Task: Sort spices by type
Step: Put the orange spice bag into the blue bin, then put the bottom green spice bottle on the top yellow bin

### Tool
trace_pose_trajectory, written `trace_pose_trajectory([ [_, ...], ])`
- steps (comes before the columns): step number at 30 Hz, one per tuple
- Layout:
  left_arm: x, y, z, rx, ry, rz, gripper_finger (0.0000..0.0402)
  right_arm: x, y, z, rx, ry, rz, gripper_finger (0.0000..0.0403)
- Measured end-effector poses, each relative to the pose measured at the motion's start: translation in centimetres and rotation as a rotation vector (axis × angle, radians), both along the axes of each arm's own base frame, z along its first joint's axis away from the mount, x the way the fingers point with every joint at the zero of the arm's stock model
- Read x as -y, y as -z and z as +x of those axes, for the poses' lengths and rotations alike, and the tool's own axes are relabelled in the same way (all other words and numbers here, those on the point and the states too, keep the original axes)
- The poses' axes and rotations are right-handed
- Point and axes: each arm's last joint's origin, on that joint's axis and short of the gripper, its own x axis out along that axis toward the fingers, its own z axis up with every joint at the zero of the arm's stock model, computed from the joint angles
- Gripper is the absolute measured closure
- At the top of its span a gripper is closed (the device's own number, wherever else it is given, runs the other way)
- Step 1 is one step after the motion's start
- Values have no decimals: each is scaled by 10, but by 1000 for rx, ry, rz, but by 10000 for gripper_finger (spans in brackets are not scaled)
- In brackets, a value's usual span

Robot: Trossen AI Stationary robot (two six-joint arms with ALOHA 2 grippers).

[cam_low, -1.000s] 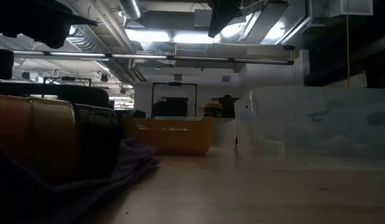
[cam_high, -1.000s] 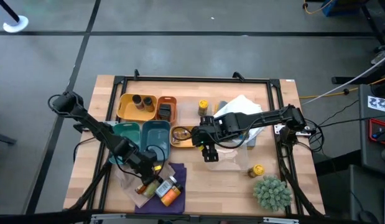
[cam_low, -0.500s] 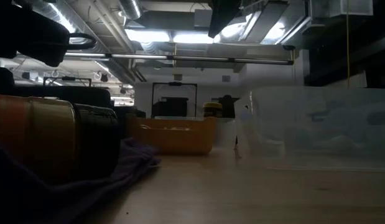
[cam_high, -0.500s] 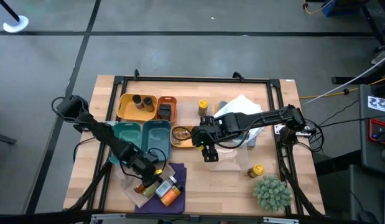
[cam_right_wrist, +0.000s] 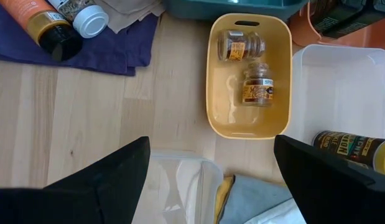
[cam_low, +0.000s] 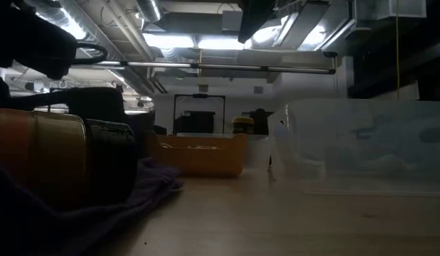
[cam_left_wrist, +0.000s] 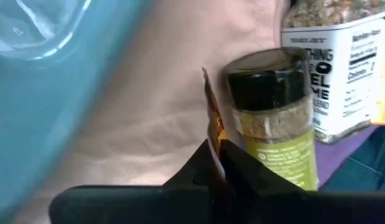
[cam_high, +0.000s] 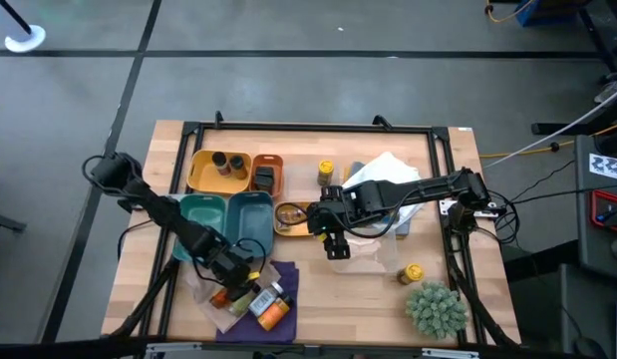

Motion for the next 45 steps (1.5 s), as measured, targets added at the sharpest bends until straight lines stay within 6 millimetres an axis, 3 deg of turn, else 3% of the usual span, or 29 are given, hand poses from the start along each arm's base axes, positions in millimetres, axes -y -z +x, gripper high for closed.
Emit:
trace_pose_trajectory([
  [15,-10,-44,-14,163,0,-109,400,0,0,0,0,0,0,61],
  [23,-24,-86,-27,427,-15,-144,401,0,-6,-5,5,-9,22,61],
  [28,-46,-108,-36,616,-53,-45,401,1,-9,-9,-2,-11,25,61],
  [35,-81,-128,-42,816,-41,247,401,3,-16,-15,-2,-11,26,61],
  [40,-103,-130,-39,826,-14,411,401,3,-20,-23,-35,-23,51,61],
  [45,-123,-123,-39,729,-45,501,401,7,-36,-38,-10,-21,49,61],
])
